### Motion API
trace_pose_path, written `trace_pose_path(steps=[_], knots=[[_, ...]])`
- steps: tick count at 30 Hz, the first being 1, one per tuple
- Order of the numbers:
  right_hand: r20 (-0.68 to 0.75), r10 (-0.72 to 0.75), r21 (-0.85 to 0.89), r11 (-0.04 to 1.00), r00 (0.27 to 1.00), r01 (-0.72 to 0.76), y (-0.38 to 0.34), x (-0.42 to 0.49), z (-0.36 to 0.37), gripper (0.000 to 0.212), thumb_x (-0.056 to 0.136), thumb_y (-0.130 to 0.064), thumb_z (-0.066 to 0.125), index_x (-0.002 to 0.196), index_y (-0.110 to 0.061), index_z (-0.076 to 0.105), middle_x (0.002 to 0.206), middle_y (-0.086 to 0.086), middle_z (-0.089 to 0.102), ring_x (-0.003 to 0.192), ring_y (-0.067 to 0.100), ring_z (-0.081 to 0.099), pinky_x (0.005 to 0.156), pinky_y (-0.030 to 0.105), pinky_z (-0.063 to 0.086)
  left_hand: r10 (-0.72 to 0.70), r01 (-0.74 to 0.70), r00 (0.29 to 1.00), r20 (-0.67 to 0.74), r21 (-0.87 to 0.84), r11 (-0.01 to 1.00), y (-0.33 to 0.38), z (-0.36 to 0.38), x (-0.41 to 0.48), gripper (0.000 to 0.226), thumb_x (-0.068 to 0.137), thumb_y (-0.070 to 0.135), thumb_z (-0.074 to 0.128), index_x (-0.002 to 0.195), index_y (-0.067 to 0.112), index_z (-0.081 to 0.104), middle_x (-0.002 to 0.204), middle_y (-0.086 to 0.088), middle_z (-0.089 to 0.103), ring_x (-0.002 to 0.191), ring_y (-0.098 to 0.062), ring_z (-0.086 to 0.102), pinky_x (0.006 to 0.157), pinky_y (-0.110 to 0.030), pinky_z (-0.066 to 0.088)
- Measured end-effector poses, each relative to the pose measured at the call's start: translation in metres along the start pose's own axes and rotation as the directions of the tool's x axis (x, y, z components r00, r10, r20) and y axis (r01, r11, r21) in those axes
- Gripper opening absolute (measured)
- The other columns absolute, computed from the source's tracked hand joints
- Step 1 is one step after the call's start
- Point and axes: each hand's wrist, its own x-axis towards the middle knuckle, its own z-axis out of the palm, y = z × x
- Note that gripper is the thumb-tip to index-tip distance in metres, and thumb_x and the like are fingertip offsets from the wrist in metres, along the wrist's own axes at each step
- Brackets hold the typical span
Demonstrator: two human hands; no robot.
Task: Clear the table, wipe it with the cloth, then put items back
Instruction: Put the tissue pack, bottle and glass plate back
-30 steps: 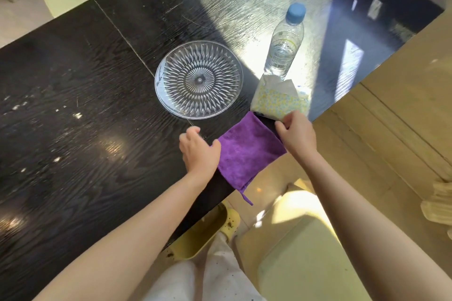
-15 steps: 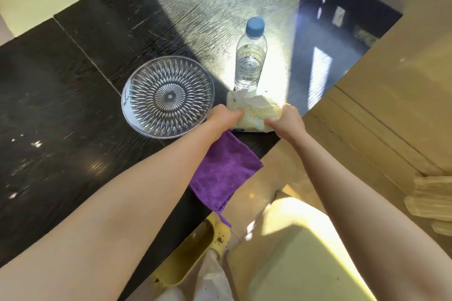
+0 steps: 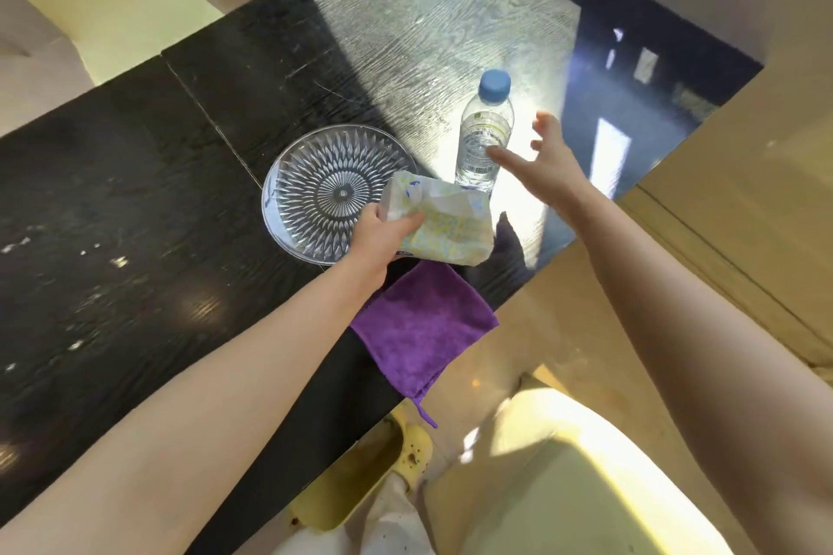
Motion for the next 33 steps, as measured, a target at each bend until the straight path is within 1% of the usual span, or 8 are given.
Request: trace_pose_path(steps=[3, 7, 9, 14, 19, 22, 26, 33], knots=[[0.033, -0.036, 0.024, 0.999, 0.999, 0.035, -0.019, 0.015, 0.013, 0.093, 0.072, -0.031, 0.078, 0.145, -0.016, 0.022, 0.148, 0.009, 0.037, 0.131, 0.026, 0.042, 0.107, 0.044, 0.039, -0.014, 0.011, 0.999, -0.034, -0.087, 0.996, -0.001, -0.033, -0.005, 0.038, 0.081, 0.011, 0.071, 0.112, 0.011, 0.049, 0.108, -0.007, 0.063, 0.087, -0.018, 0.065, 0.062, -0.029, 0.056], [-0.066, 0.011, 0.048, 0.999, 0.998, -0.008, -0.03, 0.021, 0.036, 0.078, 0.07, -0.023, 0.078, 0.134, -0.013, 0.033, 0.135, 0.013, 0.05, 0.117, 0.031, 0.054, 0.098, 0.048, 0.046, -0.065, 0.044, 0.994, -0.091, -0.212, 0.976, -0.003, -0.076, -0.009, 0.033, 0.081, 0.011, 0.07, 0.112, 0.01, 0.057, 0.108, -0.007, 0.067, 0.09, -0.02, 0.066, 0.062, -0.028, 0.055], [-0.104, 0.012, 0.066, 0.998, 0.994, -0.005, -0.034, 0.02, 0.044, 0.076, 0.069, -0.023, 0.078, 0.131, -0.012, 0.035, 0.132, 0.013, 0.052, 0.115, 0.031, 0.056, 0.098, 0.049, 0.047, -0.104, 0.06, 0.985, -0.135, -0.291, 0.955, -0.003, -0.095, -0.011, 0.035, 0.081, 0.01, 0.07, 0.114, 0.009, 0.057, 0.111, -0.01, 0.066, 0.089, -0.021, 0.066, 0.066, -0.032, 0.054], [-0.136, -0.055, 0.011, 0.998, 0.989, 0.057, -0.049, 0.004, 0.055, 0.07, 0.07, -0.026, 0.077, 0.129, -0.011, 0.041, 0.129, 0.011, 0.055, 0.115, 0.029, 0.055, 0.096, 0.05, 0.047, -0.178, 0.089, 0.967, -0.18, -0.417, 0.904, 0.006, -0.132, -0.019, 0.054, 0.082, 0.01, 0.07, 0.13, 0.003, 0.048, 0.125, -0.016, 0.062, 0.106, -0.029, 0.063, 0.083, -0.039, 0.053], [-0.111, -0.177, -0.015, 0.984, 0.978, 0.176, -0.087, -0.02, 0.063, 0.063, 0.071, -0.033, 0.075, 0.123, -0.013, 0.045, 0.124, 0.006, 0.058, 0.111, 0.024, 0.056, 0.093, 0.044, 0.048, -0.157, 0.064, 0.972, -0.176, -0.445, 0.893, 0.018, -0.154, -0.03, 0.053, 0.083, 0.011, 0.07, 0.13, 0.003, 0.049, 0.125, -0.015, 0.062, 0.107, -0.029, 0.063, 0.087, -0.04, 0.053], [-0.109, -0.251, -0.011, 0.968, 0.962, 0.251, -0.115, -0.035, 0.072, 0.064, 0.069, -0.036, 0.075, 0.122, -0.015, 0.046, 0.122, 0.003, 0.058, 0.107, 0.02, 0.056, 0.088, 0.042, 0.05, -0.14, 0.044, 0.975, -0.172, -0.466, 0.883, 0.024, -0.168, -0.04, 0.051, 0.082, 0.011, 0.07, 0.128, 0.003, 0.05, 0.121, -0.014, 0.064, 0.102, -0.027, 0.064, 0.082, -0.038, 0.053], [-0.023, -0.338, -0.022, 0.941, 0.941, 0.337, -0.153, -0.054, 0.101, 0.058, 0.068, -0.035, 0.075, 0.115, -0.017, 0.046, 0.105, -0.004, 0.055, 0.094, 0.017, 0.056, 0.08, 0.041, 0.053, -0.111, 0.007, 0.975, -0.191, -0.477, 0.879, 0.027, -0.2, -0.06, 0.045, 0.081, 0.012, 0.071, 0.121, 0.004, 0.052, 0.103, -0.011, 0.067, 0.089, -0.023, 0.066, 0.078, -0.036, 0.054], [0.182, -0.446, -0.006, 0.891, 0.877, 0.454, -0.213, -0.095, 0.209, 0.049, 0.07, -0.036, 0.075, 0.105, -0.022, 0.045, 0.097, -0.006, 0.055, 0.085, 0.012, 0.055, 0.06, 0.02, 0.037, -0.111, -0.062, 0.949, -0.296, -0.517, 0.854, 0.007, -0.316, -0.102, 0.045, 0.083, 0.015, 0.069, 0.124, 0.001, 0.054, 0.118, -0.016, 0.066, 0.099, -0.027, 0.066, 0.075, -0.034, 0.055]])
